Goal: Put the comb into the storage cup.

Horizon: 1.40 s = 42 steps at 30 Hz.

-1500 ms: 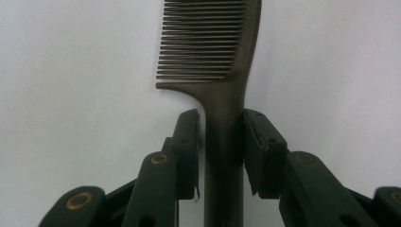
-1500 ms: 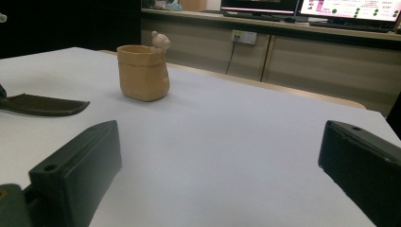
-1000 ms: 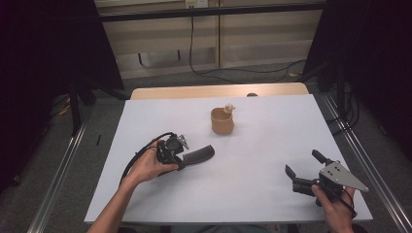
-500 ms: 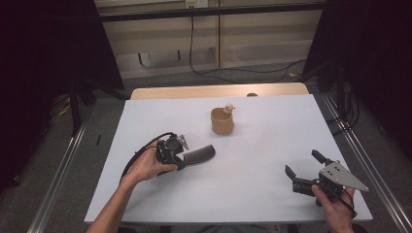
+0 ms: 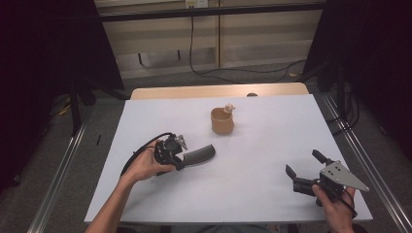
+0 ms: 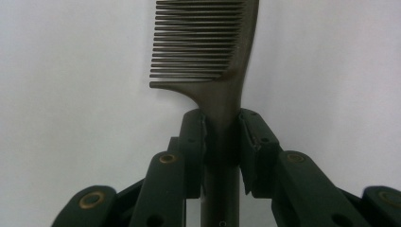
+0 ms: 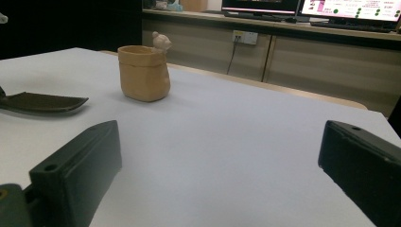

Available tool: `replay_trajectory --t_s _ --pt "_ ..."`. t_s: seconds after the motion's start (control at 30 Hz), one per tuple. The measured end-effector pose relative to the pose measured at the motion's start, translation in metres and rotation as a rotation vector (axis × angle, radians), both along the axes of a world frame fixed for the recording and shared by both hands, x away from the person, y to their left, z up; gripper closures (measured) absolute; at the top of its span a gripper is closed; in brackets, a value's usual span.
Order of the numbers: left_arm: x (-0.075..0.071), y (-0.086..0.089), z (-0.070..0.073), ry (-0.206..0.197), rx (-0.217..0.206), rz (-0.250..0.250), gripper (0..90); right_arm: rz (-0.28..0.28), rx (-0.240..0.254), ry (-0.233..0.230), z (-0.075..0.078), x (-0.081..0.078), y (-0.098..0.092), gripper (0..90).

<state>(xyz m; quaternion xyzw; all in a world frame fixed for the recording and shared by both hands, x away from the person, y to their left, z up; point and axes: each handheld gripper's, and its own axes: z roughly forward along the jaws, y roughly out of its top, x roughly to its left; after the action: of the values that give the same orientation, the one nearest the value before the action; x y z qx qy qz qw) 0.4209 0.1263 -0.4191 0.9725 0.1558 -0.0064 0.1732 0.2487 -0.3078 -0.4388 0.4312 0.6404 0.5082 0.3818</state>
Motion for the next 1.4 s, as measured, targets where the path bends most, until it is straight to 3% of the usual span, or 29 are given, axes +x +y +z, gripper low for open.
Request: replay_trajectory --t_s 0.23,0.4,0.6,0.87,0.93,1.0,1.13,1.4 --pt "0.001 0.008 0.006 0.008 -0.074 0.023 72.8 0.003 0.0 -0.001 0.0 0.0 0.0 0.0" --pt "0.0 0.013 0.009 0.01 -0.15 0.044 72.8 0.001 0.003 0.003 0.0 0.0 0.0 0.0" --pt "0.0 0.018 0.015 -0.022 -0.228 0.089 72.8 0.003 0.007 0.0 0.0 0.0 -0.001 0.0" --pt "-0.001 0.024 0.026 -0.065 -0.303 0.102 72.8 0.002 0.007 0.001 0.0 0.0 0.0 0.0" --pt "0.0 0.025 0.028 -0.071 -0.326 0.125 72.8 0.002 0.009 0.001 0.0 0.0 0.0 0.0" --pt "0.001 0.028 0.029 -0.061 -0.39 0.169 72.8 0.002 0.007 0.0 0.0 0.0 0.0 0.0" --pt "0.002 0.031 0.031 -0.055 -0.41 0.181 72.8 0.002 0.006 0.004 0.0 0.0 0.0 0.0" --pt "0.0 0.036 0.039 -0.156 -0.461 0.246 72.8 0.0 0.01 0.0 0.0 0.0 -0.001 0.0"
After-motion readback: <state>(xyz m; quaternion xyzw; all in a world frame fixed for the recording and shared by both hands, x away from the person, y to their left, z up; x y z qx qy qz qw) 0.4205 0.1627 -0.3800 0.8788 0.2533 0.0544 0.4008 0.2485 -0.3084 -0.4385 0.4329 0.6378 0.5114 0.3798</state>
